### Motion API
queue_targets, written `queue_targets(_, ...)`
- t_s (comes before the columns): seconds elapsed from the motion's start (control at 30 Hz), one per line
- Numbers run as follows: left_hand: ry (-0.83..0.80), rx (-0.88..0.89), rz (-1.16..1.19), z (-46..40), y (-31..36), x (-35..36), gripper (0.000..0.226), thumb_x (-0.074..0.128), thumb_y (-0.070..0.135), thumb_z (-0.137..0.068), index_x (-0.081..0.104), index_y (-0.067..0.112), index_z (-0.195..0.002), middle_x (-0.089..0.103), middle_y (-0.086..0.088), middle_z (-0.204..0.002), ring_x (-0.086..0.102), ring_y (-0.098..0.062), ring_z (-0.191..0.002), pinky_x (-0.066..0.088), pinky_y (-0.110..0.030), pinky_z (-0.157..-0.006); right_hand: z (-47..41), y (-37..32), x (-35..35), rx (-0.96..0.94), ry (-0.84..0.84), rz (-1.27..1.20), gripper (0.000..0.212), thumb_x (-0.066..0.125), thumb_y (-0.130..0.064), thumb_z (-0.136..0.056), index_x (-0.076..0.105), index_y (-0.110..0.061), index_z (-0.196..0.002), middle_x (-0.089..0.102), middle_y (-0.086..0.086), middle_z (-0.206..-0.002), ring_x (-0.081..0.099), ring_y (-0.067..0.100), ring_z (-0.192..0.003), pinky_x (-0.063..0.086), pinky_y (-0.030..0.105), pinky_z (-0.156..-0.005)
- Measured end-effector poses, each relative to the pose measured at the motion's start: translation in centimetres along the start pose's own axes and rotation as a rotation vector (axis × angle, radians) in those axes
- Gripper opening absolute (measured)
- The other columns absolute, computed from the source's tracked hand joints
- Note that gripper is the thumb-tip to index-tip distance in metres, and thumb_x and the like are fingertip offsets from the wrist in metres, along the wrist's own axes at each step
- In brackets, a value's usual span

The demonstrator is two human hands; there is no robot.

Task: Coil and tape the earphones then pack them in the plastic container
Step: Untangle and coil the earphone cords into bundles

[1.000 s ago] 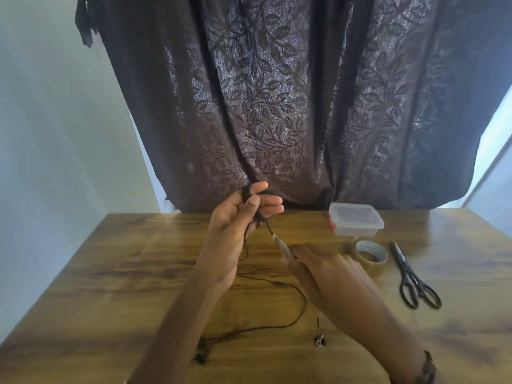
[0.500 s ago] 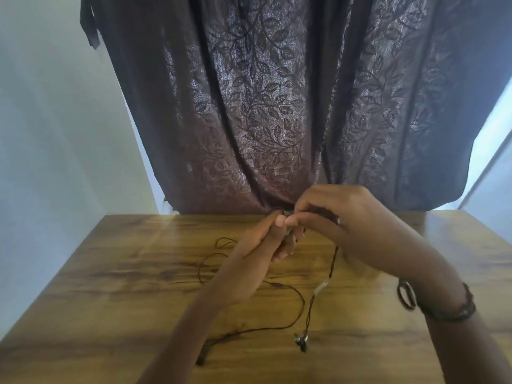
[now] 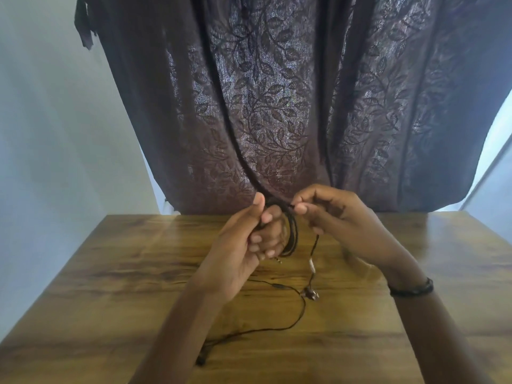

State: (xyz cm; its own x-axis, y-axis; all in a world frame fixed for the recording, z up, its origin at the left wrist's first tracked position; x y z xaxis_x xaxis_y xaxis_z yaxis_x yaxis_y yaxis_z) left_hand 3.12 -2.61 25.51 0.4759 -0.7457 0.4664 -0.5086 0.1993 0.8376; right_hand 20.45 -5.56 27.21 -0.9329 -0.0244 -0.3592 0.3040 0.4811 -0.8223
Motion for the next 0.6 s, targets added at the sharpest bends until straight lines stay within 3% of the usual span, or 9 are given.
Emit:
queue_targets(0.1, -0.061, 0.022, 0.09, -0.7, -0.2, -0.4, 0.029, 0.041, 0.037, -0.094, 0.054, 0.019, -0.076, 0.037, 0.011, -0.055, 0.037, 0.001, -0.046, 0.042, -0.016, -0.054, 0.7, 2.0, 1.2, 0.022, 0.074, 0.038, 0.021, 0.052, -0.027, -0.094, 0.064, -0.01, -0.094, 0.053, -0.007, -0.065, 0.046, 0.004, -0.055, 0.038, 0.017, -0.051)
queue_targets(0.27, 0.048, 0.042, -0.111, -0.5, -0.5, -0.4, 0.027, 0.034, 0.028, -0.1, 0.052, 0.016, -0.083, 0.036, 0.008, -0.059, 0.036, -0.002, -0.05, 0.04, -0.017, -0.056, 2.4, 4.3, 3.8, 0.109, 0.151, 0.038, 0.026, 0.044, -0.029, -0.097, 0.06, -0.009, -0.092, 0.053, -0.008, -0.064, 0.049, 0.006, -0.054, 0.04, 0.024, -0.05)
queue_targets(0.4, 0.18, 0.073, -0.249, -0.6, -0.5, -0.5, 0.025, 0.033, 0.028, -0.098, 0.049, 0.014, -0.084, 0.045, 0.007, -0.06, 0.043, -0.005, -0.053, 0.041, -0.021, -0.059, 3.7, 4.3, 5.2, 0.123, 0.135, 0.03, 0.022, 0.045, -0.029, -0.098, 0.06, -0.03, -0.082, 0.054, -0.008, -0.065, 0.051, 0.008, -0.055, 0.042, 0.028, -0.051)
queue_targets(0.53, 0.305, 0.139, -0.346, -0.5, -0.8, -0.5, 0.025, 0.031, 0.023, -0.101, 0.052, 0.012, -0.091, 0.071, -0.002, -0.082, 0.068, -0.013, -0.078, 0.054, -0.025, -0.074, 4.3, 3.8, 6.1, 0.093, 0.07, 0.147, 0.018, 0.049, -0.028, -0.097, 0.06, -0.021, -0.086, 0.057, -0.008, -0.064, 0.056, 0.006, -0.055, 0.047, 0.022, -0.052)
queue_targets(0.6, 0.332, 0.183, -0.442, -0.7, -1.2, -0.4, 0.026, 0.031, 0.02, -0.102, 0.053, 0.011, -0.092, 0.073, -0.007, -0.095, 0.07, -0.018, -0.092, 0.054, -0.027, -0.083, 4.4, 3.5, 6.4, 0.044, 0.017, 0.295, 0.017, 0.051, -0.026, -0.098, 0.059, -0.018, -0.084, 0.056, -0.011, -0.063, 0.059, 0.008, -0.055, 0.046, 0.018, -0.052)
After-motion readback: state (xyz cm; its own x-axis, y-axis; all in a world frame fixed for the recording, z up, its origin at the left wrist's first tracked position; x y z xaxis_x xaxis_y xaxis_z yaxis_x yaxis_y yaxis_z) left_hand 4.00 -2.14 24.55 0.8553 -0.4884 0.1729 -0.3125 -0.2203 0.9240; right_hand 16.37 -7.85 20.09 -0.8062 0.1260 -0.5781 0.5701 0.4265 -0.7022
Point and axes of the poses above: each hand's wrist, its own z-axis away from the middle knuckle, its own x-axis out of the palm, y = z × x, the point moved 1 cm from there along -z, towards the middle knuckle
